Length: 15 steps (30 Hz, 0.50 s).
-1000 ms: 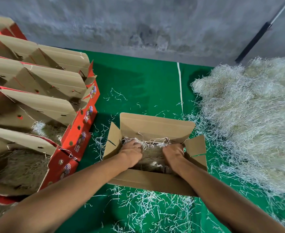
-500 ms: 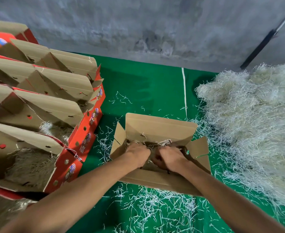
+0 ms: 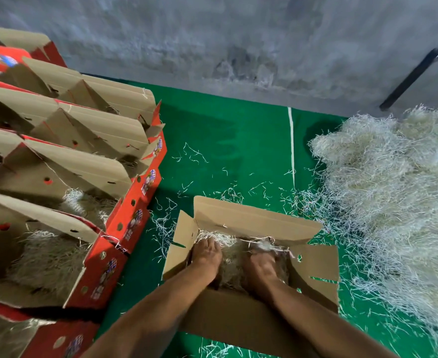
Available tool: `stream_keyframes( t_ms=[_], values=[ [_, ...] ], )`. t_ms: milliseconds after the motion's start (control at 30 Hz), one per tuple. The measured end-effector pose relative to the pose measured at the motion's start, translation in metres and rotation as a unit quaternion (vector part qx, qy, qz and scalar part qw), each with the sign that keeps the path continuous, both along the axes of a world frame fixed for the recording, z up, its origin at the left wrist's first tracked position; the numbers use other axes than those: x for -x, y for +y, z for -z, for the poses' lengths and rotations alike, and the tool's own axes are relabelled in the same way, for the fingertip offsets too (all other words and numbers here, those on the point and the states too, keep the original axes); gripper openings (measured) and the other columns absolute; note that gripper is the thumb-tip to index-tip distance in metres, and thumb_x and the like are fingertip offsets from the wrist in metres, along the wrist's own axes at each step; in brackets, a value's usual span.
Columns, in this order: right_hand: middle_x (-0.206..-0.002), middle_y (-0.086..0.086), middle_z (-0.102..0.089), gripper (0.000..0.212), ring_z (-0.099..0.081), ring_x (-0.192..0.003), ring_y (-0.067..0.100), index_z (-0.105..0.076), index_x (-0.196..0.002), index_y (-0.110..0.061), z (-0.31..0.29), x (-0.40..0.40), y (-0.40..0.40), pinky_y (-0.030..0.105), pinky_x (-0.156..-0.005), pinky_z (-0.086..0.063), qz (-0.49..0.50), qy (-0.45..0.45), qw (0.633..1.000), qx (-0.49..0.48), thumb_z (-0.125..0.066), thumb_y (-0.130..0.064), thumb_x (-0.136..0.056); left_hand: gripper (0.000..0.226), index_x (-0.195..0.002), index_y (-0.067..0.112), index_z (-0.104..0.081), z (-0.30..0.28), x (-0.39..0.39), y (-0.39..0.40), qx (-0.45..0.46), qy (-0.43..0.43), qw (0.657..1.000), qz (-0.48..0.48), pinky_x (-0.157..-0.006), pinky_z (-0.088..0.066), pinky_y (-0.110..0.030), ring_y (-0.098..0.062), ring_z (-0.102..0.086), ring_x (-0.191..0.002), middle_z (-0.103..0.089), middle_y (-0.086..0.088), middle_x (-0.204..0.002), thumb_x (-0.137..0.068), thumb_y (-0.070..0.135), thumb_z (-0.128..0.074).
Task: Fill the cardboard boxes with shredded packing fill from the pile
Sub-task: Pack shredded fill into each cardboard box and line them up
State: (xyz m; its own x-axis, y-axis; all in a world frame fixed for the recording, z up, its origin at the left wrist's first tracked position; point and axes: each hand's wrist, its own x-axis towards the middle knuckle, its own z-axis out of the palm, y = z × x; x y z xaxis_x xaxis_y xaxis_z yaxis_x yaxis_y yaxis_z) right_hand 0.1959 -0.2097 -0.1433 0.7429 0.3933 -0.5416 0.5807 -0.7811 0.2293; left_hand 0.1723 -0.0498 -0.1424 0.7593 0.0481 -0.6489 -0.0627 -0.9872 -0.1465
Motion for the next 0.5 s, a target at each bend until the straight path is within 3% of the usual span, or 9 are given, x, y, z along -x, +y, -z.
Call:
stream_keyframes(
  t_ms=[100, 200, 267, 300, 367, 433, 500],
  values=[
    [-0.121, 0.006, -0.065, 0.032, -0.063, -0.109, 0.018, -0.062, -0.127, -0.010, -0.009, -0.009, -0.008, 0.029, -0.090, -0.049, 0.009, 0.043, 0.995, 0.092, -0.048, -0.028, -0.104, 0.092, -0.152, 0.002, -0.018, -0.004, -0.001, -0.001, -0.030, -0.011, 0.999, 0.022, -0.112, -0.027, -0.040, -0.032, -0.032, -0.132, -0.032, -0.016, -0.148, -0.079, 0.011, -0.073],
    [-0.113, 0.004, -0.068, 0.026, -0.064, -0.103, 0.019, -0.066, -0.122, -0.015, -0.014, -0.014, -0.019, 0.030, -0.084, -0.048, 0.048, 0.050, 0.997, 0.045, -0.051, -0.018, -0.102, 0.103, -0.156, 0.006, -0.010, -0.006, -0.001, -0.003, -0.066, -0.004, 0.997, 0.047, -0.120, -0.018, -0.043, -0.032, -0.020, -0.144, -0.013, -0.017, -0.161, -0.077, 0.019, -0.075],
    [-0.118, 0.009, -0.066, 0.030, -0.064, -0.107, 0.026, -0.065, -0.120, -0.012, -0.028, -0.014, -0.020, 0.038, -0.091, -0.051, 0.077, 0.074, 0.994, -0.006, -0.050, -0.002, -0.097, 0.092, -0.158, 0.008, -0.006, -0.006, 0.000, -0.003, -0.102, -0.010, 0.990, 0.093, -0.123, -0.008, -0.047, -0.033, -0.004, -0.151, 0.006, -0.016, -0.165, -0.090, 0.027, -0.065],
    [-0.119, 0.010, -0.064, 0.029, -0.064, -0.107, 0.028, -0.063, -0.118, -0.012, -0.036, -0.015, -0.019, 0.041, -0.092, -0.052, 0.086, 0.086, 0.992, -0.035, -0.050, 0.000, -0.094, 0.084, -0.158, 0.008, -0.010, -0.004, 0.002, -0.006, -0.099, -0.020, 0.990, 0.099, -0.123, -0.008, -0.049, -0.033, -0.003, -0.152, 0.004, -0.016, -0.165, -0.094, 0.028, -0.061],
    [-0.120, 0.011, -0.063, 0.028, -0.064, -0.108, 0.030, -0.063, -0.118, -0.013, -0.050, -0.017, -0.016, 0.041, -0.091, -0.053, 0.072, 0.060, 0.995, -0.046, -0.058, -0.003, -0.092, 0.072, -0.154, 0.000, -0.022, -0.006, 0.003, -0.015, -0.035, -0.023, 0.999, 0.031, -0.120, -0.024, -0.047, -0.032, -0.027, -0.147, -0.019, -0.022, -0.161, -0.097, 0.023, -0.059],
    [-0.123, 0.012, -0.064, 0.034, -0.065, -0.112, 0.031, -0.064, -0.125, -0.009, -0.055, -0.012, -0.014, 0.040, -0.088, -0.055, 0.044, 0.020, 0.999, 0.023, -0.061, -0.002, -0.092, 0.053, -0.142, -0.004, -0.043, -0.016, 0.002, -0.028, 0.080, -0.027, 0.995, -0.056, -0.109, -0.044, -0.040, -0.026, -0.056, -0.123, -0.053, -0.021, -0.139, -0.095, 0.014, -0.059],
    [-0.129, 0.014, -0.064, 0.035, -0.063, -0.116, 0.032, -0.060, -0.131, -0.006, -0.050, -0.004, -0.017, 0.042, -0.090, -0.055, 0.027, 0.027, 0.996, 0.077, -0.055, -0.003, -0.097, 0.035, -0.128, 0.001, -0.057, -0.020, 0.008, -0.035, 0.166, -0.026, 0.984, -0.061, -0.101, -0.048, -0.037, -0.025, -0.060, -0.111, -0.062, -0.014, -0.121, -0.093, 0.007, -0.058]
  ],
)
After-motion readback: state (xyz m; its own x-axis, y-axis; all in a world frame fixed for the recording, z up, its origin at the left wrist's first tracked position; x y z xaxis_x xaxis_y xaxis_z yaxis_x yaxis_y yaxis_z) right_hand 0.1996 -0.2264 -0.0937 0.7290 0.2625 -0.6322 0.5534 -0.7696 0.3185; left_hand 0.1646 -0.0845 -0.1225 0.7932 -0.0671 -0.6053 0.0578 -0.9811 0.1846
